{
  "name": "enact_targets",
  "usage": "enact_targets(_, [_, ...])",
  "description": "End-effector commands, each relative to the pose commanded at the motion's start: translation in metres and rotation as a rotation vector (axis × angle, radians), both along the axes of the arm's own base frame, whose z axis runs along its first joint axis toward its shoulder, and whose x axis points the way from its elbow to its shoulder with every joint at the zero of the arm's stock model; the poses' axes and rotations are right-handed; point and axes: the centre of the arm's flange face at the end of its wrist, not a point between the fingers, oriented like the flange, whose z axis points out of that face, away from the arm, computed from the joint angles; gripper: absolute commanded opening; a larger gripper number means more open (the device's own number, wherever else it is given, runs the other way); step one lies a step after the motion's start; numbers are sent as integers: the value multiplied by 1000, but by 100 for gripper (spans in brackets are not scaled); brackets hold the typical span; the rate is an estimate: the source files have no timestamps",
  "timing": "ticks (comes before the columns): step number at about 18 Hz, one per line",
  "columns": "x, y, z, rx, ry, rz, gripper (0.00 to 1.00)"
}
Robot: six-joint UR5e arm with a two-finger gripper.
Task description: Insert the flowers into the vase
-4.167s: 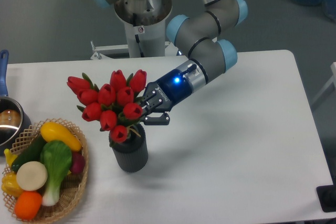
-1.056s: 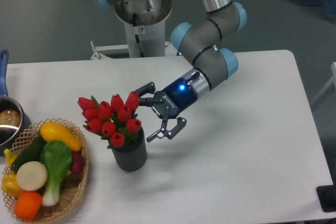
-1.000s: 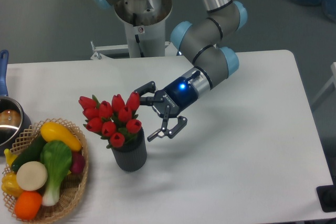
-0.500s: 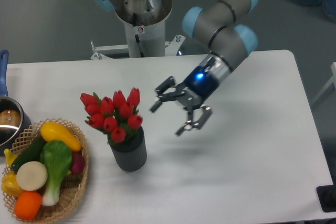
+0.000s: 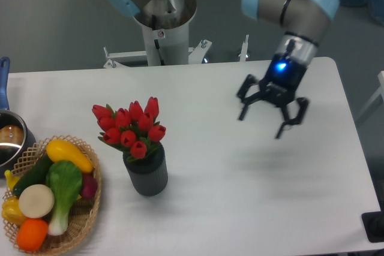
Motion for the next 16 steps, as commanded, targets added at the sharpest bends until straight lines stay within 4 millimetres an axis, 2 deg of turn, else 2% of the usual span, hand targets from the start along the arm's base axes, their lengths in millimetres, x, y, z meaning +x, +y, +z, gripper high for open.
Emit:
enact_targets(3, [11,-19,31,-121,88,60,100])
enact_targets(5, [14,-34,42,-200,129,98,100])
enact_targets(8, [19,-48,49,-340,162,123,100])
enact_targets(12, [22,-66,53,-470,193,38,100])
enact_targets(16, [22,-90,54,-523,180,-18,100])
